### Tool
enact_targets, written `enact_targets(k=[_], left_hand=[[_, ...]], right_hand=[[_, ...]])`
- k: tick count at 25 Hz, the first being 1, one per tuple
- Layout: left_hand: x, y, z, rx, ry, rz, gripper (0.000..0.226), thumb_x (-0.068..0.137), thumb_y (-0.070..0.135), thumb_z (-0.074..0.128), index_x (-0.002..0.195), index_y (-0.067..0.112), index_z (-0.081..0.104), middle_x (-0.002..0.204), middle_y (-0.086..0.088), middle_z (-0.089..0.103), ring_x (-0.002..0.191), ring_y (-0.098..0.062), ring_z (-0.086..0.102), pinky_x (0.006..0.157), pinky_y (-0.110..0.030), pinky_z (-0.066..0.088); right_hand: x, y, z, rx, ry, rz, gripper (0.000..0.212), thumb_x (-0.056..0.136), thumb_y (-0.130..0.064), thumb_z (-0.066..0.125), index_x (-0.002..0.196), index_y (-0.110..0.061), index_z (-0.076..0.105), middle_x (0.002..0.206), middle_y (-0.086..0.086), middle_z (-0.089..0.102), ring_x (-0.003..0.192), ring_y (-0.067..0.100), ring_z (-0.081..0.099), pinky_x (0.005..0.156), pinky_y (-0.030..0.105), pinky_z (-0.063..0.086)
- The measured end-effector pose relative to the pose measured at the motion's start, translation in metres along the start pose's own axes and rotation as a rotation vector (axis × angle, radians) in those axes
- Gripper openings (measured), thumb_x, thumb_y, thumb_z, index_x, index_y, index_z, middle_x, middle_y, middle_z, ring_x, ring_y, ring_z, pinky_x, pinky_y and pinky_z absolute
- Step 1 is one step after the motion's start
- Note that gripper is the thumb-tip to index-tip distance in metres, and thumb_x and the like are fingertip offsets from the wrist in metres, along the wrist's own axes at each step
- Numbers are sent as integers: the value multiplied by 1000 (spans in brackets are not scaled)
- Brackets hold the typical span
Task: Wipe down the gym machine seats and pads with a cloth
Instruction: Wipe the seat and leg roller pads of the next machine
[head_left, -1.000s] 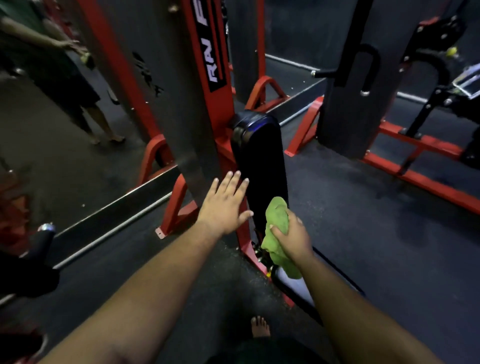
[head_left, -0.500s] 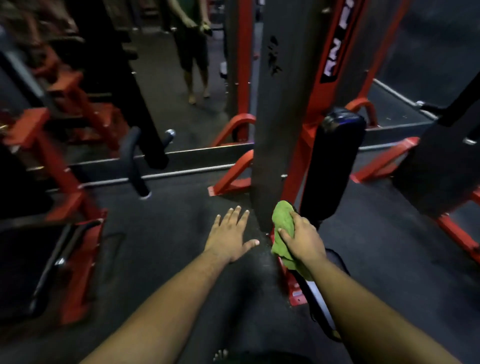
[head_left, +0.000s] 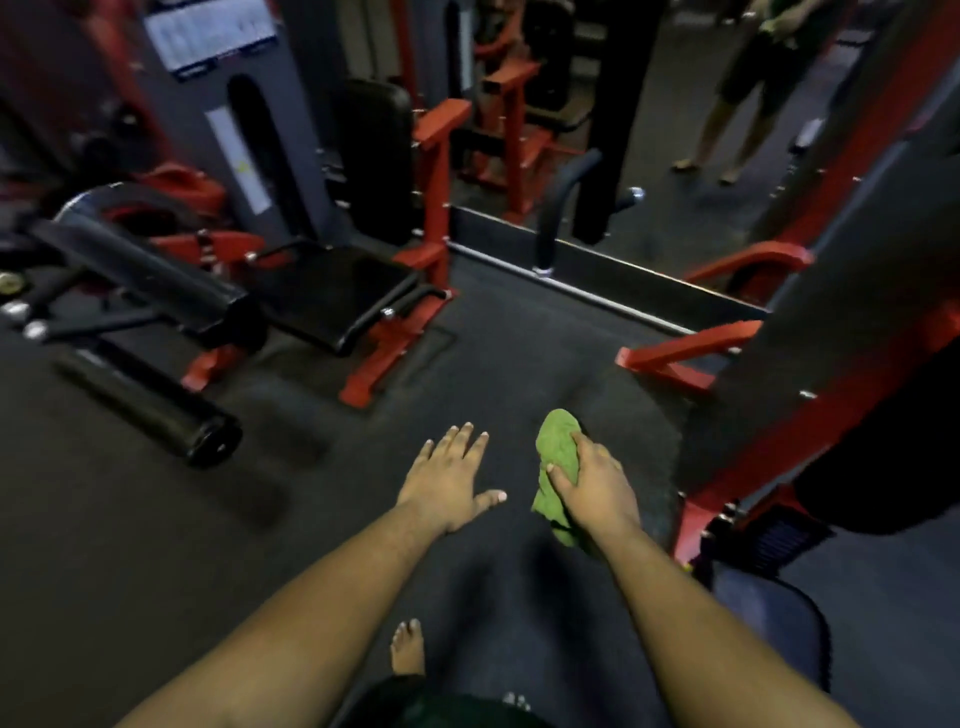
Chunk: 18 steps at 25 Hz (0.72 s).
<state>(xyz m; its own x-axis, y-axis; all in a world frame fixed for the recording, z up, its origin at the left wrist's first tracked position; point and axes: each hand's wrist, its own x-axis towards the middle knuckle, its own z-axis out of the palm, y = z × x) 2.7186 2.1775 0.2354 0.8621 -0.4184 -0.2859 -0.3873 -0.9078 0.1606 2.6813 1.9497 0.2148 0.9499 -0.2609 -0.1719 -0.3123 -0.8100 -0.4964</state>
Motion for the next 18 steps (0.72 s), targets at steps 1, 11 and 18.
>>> enact_targets(k=[1,11,18], left_hand=[[-16,-18,2,-20,14,-48,95,92,76,37,162,22,2,170,-4,-2,156,-22,-2,126,-46,8],[-163,-232,24,-187,114,-442,95,92,74,41,162,22,3,170,-4,-1,156,-22,-1,126,-47,9],[-258,-394,29,-199,133,-571,95,92,72,43,162,21,5,170,-5,2,156,-23,3,126,-46,11]], right_hand=[[-2,-20,10,-16,-28,-51,70,93,-52,58,152,-22,35,139,7,52,127,30,50,100,42,46],[-27,-238,138,-127,-234,-417,69,93,-56,56,151,-24,36,138,6,53,126,30,51,98,44,49],[-64,-393,235,-140,-311,-508,71,94,-58,54,153,-26,33,141,3,50,127,28,50,98,43,47]])
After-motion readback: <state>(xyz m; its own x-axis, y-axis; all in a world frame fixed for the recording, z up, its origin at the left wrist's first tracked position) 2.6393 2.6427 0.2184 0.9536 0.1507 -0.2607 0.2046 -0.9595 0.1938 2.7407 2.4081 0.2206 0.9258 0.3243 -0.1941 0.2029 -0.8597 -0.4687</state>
